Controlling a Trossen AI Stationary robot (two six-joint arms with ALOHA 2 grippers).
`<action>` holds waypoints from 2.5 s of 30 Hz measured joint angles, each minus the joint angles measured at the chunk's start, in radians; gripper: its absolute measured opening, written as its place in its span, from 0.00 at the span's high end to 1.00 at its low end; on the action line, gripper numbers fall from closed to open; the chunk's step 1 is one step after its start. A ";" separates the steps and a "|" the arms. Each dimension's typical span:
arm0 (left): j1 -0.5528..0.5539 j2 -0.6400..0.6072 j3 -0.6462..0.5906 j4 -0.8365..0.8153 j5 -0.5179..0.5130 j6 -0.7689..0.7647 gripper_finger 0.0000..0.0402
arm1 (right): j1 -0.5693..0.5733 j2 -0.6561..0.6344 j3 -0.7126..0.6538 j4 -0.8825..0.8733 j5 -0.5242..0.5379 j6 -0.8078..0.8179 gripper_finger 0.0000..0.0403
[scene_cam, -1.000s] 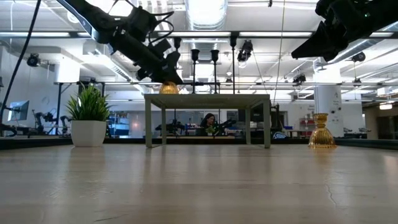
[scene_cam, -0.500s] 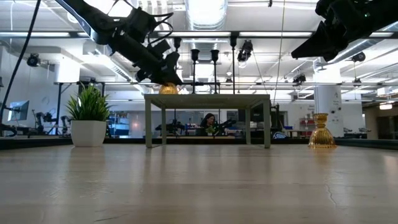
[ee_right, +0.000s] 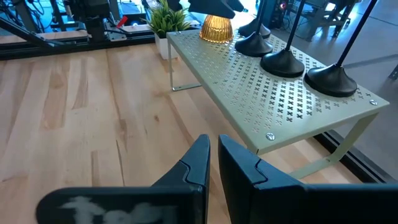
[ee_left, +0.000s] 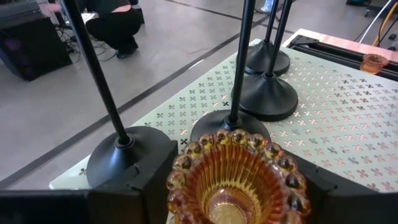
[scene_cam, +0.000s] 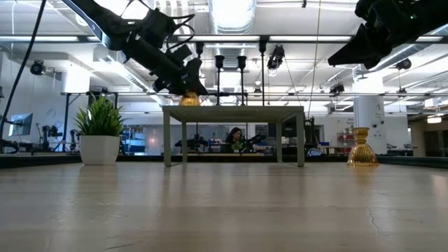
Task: Pick & Place candle stick holders
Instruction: Put the middle left orange glass candle holder on the shelf, then put the top orange glass candle holder on the shelf aligned with the other orange glass candle holder
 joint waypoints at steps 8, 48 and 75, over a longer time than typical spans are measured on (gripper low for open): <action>0.000 -0.001 0.000 -0.001 0.003 -0.007 0.37 | 0.000 0.000 0.000 0.000 0.000 0.000 0.93; -0.333 -0.825 -0.578 0.261 0.117 -0.113 0.19 | 0.170 0.033 0.000 -0.373 0.428 0.660 0.98; -0.339 -0.888 -0.669 0.360 0.119 -0.146 0.19 | 0.506 0.828 -0.099 -0.612 0.721 1.848 0.98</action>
